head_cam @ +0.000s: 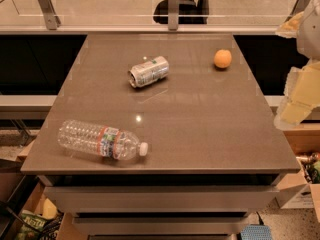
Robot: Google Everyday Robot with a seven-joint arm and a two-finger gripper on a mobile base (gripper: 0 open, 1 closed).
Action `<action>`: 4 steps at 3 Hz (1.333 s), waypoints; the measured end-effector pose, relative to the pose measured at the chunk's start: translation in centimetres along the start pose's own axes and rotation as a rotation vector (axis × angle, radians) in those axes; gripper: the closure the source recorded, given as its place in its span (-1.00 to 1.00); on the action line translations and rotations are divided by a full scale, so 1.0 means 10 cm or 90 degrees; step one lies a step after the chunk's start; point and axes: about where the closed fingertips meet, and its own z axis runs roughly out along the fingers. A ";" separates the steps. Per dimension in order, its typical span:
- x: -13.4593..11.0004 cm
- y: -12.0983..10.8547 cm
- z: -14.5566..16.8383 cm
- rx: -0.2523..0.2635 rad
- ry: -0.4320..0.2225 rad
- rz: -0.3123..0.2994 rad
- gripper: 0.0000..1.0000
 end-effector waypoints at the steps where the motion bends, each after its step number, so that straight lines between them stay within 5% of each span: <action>1: 0.00 0.00 0.00 0.000 0.000 0.000 -1.00; 4: -0.55 -0.56 -0.03 0.064 -0.011 -0.149 -1.00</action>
Offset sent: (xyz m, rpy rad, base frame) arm 0.0277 0.0142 0.0253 -0.0723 -0.0677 0.1172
